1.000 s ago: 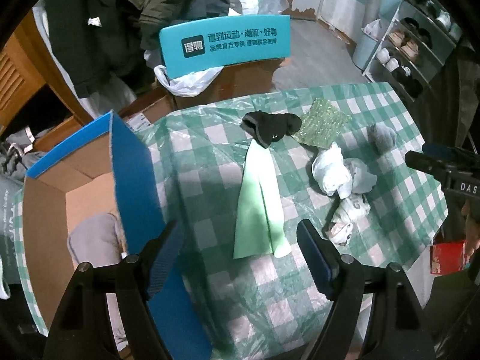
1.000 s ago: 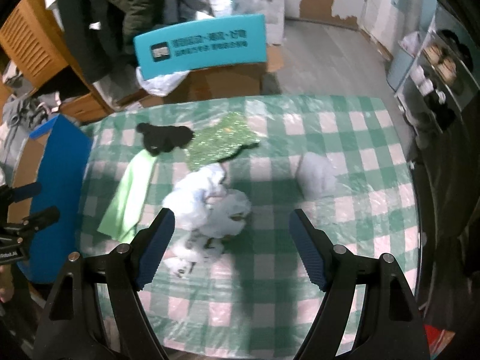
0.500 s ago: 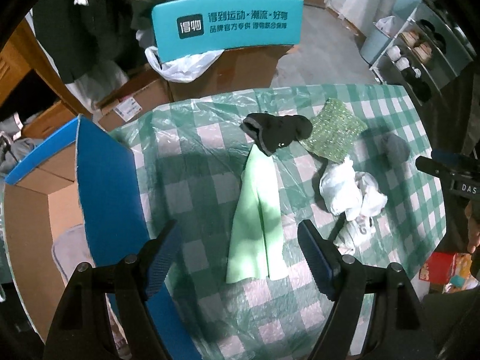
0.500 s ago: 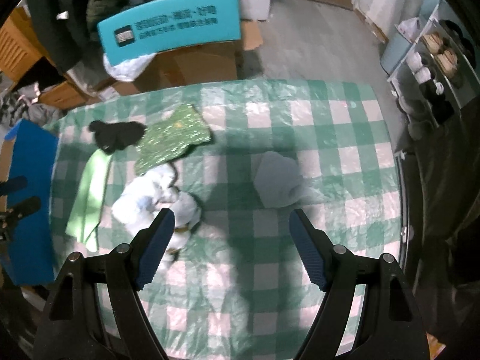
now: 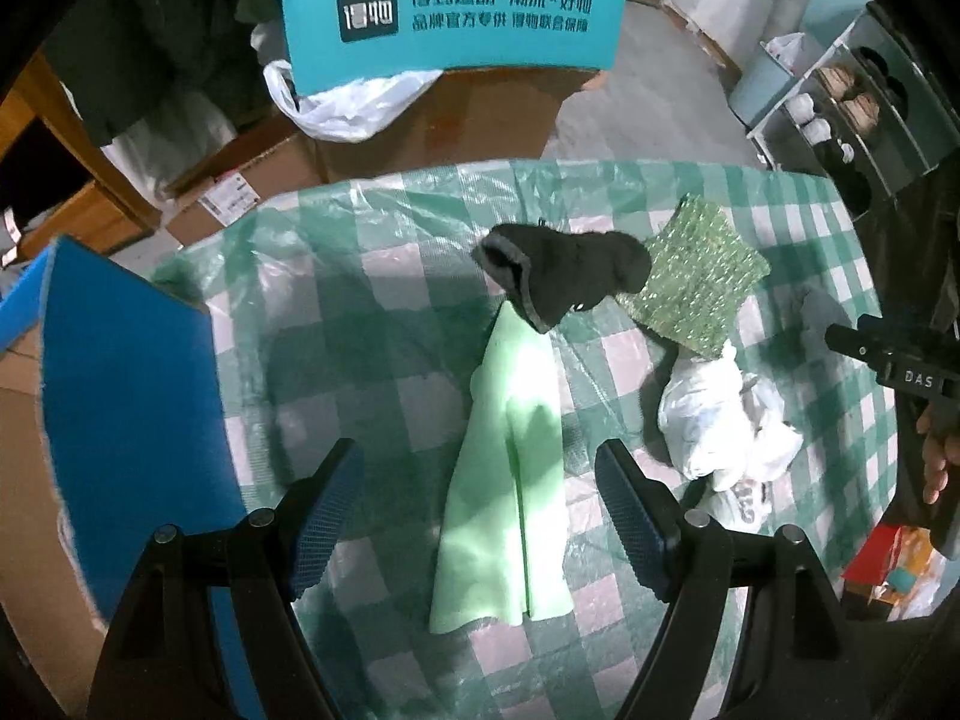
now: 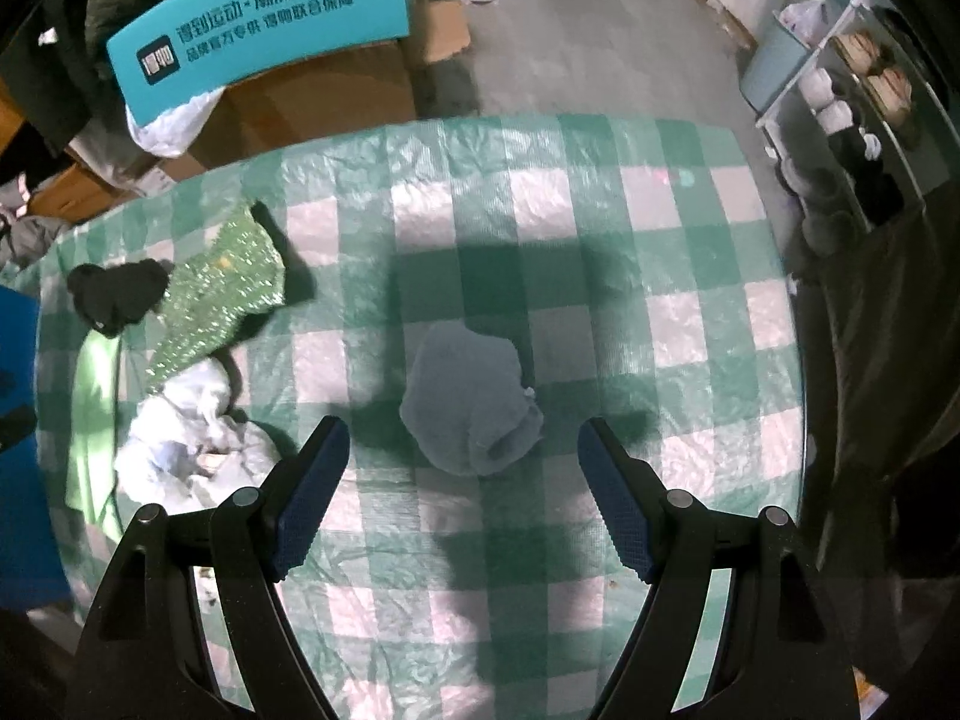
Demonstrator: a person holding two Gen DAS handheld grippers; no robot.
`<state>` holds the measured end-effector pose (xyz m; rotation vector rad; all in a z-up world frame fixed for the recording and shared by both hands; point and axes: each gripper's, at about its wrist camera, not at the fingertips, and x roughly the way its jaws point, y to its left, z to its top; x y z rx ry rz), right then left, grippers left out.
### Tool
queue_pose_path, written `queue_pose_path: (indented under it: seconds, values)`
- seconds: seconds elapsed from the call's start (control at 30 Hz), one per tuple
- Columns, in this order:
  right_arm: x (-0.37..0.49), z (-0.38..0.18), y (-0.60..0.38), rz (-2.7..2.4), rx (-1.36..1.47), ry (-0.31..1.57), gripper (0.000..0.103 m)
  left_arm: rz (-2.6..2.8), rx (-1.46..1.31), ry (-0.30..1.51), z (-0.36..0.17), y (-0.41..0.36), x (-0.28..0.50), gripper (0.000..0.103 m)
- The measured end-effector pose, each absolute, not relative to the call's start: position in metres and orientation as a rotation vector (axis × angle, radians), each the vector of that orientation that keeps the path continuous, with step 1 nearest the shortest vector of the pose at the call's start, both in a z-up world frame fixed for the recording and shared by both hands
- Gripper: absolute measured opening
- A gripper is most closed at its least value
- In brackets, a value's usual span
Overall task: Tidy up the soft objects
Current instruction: 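Grasp the light green cloth with the left tool while the right tool grasps the white sock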
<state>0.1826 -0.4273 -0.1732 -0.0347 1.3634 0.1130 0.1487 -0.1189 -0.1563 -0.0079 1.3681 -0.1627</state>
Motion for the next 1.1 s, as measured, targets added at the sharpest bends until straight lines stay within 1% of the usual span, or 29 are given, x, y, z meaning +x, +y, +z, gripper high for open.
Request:
queue_pose_path:
  seconds: [0.43,0.53,0.57,0.6,0.63,0.67,0.73,0.77,0.8,0.9,1.1]
  values:
    - [0.19,-0.205,-0.427,0.126,-0.044,1.402,0.078,-0.148,0.004,1.421,-0.181,-0.128,0.157,0.081]
    - [0.19,-0.208,-0.425,0.128,-0.063,1.395,0.076,-0.153,0.011,1.426,-0.184,-0.131,0.157,0.081]
    - [0.191,-0.208,-0.425,0.131,-0.07,1.391,0.072,-0.154,0.013,1.429,-0.185,-0.131,0.158,0.081]
    - [0.191,-0.209,-0.424,0.135,-0.076,1.387,0.064,-0.155,0.015,1.433,-0.187,-0.132,0.157,0.081]
    - [0.191,-0.209,-0.424,0.137,-0.076,1.387,0.06,-0.153,0.015,1.439,-0.19,-0.133,0.158,0.081]
    - [0.191,-0.211,-0.424,0.137,-0.073,1.392,0.054,-0.153,0.011,1.445,-0.192,-0.134,0.158,0.081]
    - [0.191,-0.212,-0.423,0.14,-0.077,1.398,0.048,-0.158,0.0,1.451,-0.195,-0.136,0.157,0.081]
    - [0.19,-0.212,-0.423,0.137,-0.083,1.393,0.041,-0.161,-0.006,1.452,-0.196,-0.136,0.157,0.081]
    - [0.19,-0.21,-0.422,0.137,-0.082,1.39,0.037,-0.161,-0.006,1.454,-0.198,-0.137,0.156,0.081]
    - [0.19,-0.204,-0.419,0.145,-0.055,1.384,0.033,-0.158,0.014,1.449,-0.201,-0.141,0.154,0.081]
    - [0.185,-0.187,-0.403,0.166,-0.049,1.367,0.031,-0.157,0.043,1.434,-0.202,-0.145,0.149,0.081]
